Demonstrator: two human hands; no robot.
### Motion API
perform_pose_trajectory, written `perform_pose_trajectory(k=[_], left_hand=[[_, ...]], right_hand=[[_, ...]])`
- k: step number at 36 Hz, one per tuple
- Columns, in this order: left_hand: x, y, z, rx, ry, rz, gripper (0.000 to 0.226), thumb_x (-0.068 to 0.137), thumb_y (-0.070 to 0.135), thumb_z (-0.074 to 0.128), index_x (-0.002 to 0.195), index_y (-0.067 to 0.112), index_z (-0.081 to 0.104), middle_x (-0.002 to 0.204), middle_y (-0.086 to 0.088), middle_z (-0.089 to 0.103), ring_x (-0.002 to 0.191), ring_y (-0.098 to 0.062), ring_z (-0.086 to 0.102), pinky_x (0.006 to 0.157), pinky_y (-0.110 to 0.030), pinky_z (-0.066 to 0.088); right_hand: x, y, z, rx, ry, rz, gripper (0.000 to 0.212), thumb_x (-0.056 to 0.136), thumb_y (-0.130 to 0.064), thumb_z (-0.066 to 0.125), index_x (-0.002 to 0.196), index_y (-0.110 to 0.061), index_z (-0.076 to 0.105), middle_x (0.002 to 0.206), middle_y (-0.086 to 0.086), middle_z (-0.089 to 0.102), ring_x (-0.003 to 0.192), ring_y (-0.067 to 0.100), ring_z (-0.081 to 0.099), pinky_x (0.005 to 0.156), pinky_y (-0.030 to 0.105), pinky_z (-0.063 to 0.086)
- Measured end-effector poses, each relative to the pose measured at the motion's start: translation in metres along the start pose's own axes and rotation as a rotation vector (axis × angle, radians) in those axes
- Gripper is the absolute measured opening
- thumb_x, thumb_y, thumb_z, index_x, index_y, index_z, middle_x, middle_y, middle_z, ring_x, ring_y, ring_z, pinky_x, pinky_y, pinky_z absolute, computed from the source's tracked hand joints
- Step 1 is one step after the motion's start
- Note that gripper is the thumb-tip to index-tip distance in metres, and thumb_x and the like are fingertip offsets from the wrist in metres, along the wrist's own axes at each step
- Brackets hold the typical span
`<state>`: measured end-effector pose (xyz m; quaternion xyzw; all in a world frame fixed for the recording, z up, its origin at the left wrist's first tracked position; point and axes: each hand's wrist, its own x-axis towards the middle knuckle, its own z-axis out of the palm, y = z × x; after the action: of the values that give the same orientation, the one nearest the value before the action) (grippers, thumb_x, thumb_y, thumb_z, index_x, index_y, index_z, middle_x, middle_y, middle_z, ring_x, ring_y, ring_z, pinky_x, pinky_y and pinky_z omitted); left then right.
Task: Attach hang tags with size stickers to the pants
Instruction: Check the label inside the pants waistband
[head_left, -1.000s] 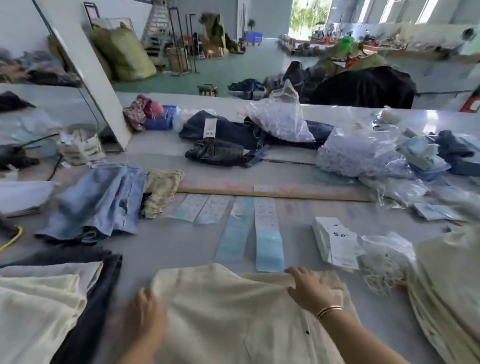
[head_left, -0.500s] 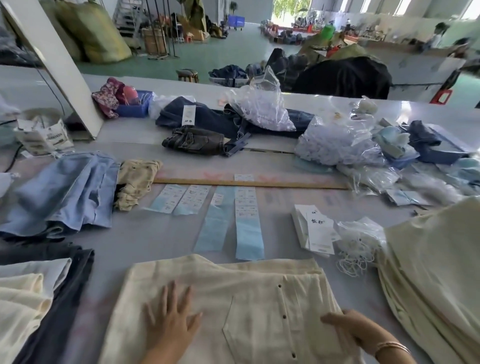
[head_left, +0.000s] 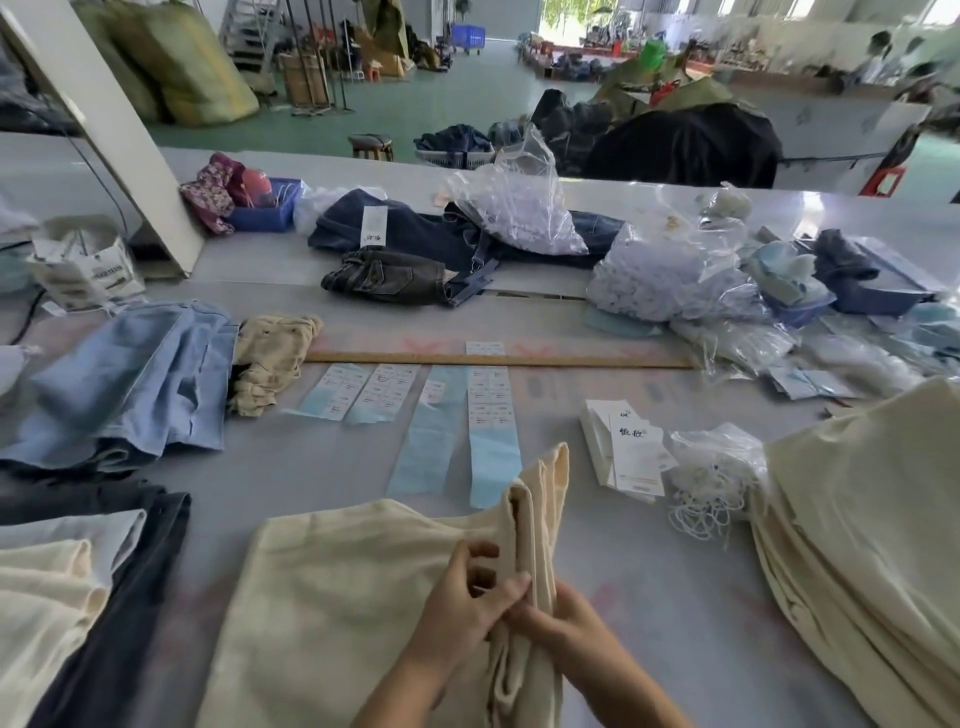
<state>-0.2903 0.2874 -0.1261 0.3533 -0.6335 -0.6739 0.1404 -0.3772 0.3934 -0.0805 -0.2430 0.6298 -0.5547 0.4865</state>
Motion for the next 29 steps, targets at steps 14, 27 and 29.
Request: perform_pose_trajectory(k=[14, 27, 29], left_hand=[[-0.017, 0.016, -0.005, 0.074, 0.147, 0.232, 0.034, 0.096, 0.007, 0.047, 0.108, 0.038, 0.048, 0.095, 0.007, 0.068, 0.083, -0.007, 0.064, 0.076, -0.026, 0.048], [-0.022, 0.03, -0.006, 0.135, -0.017, 0.25, 0.062, 0.077, 0.028, 0.078, 0.116, 0.045, 0.034, 0.119, 0.022, 0.05, 0.106, 0.015, 0.051, 0.088, -0.006, 0.042], [-0.022, 0.03, -0.005, 0.133, -0.032, 0.255, 0.061, 0.077, 0.029, 0.077, 0.117, 0.046, 0.034, 0.12, 0.023, 0.05, 0.109, 0.013, 0.05, 0.093, -0.011, 0.042]], right_hand=[[-0.003, 0.008, -0.014, 0.318, 0.032, 0.031, 0.028, 0.058, -0.013, 0.056, 0.078, -0.005, 0.075, 0.076, 0.02, 0.07, 0.066, 0.025, 0.068, 0.055, 0.027, 0.052], [-0.002, 0.01, -0.009, 0.369, -0.059, -0.007, 0.051, 0.054, -0.022, 0.06, 0.099, -0.003, 0.072, 0.096, 0.028, 0.068, 0.088, 0.034, 0.068, 0.071, 0.036, 0.055], [-0.002, 0.011, -0.009, 0.345, -0.044, -0.035, 0.048, 0.052, -0.024, 0.063, 0.096, -0.005, 0.073, 0.089, 0.024, 0.069, 0.084, 0.031, 0.068, 0.068, 0.033, 0.055]])
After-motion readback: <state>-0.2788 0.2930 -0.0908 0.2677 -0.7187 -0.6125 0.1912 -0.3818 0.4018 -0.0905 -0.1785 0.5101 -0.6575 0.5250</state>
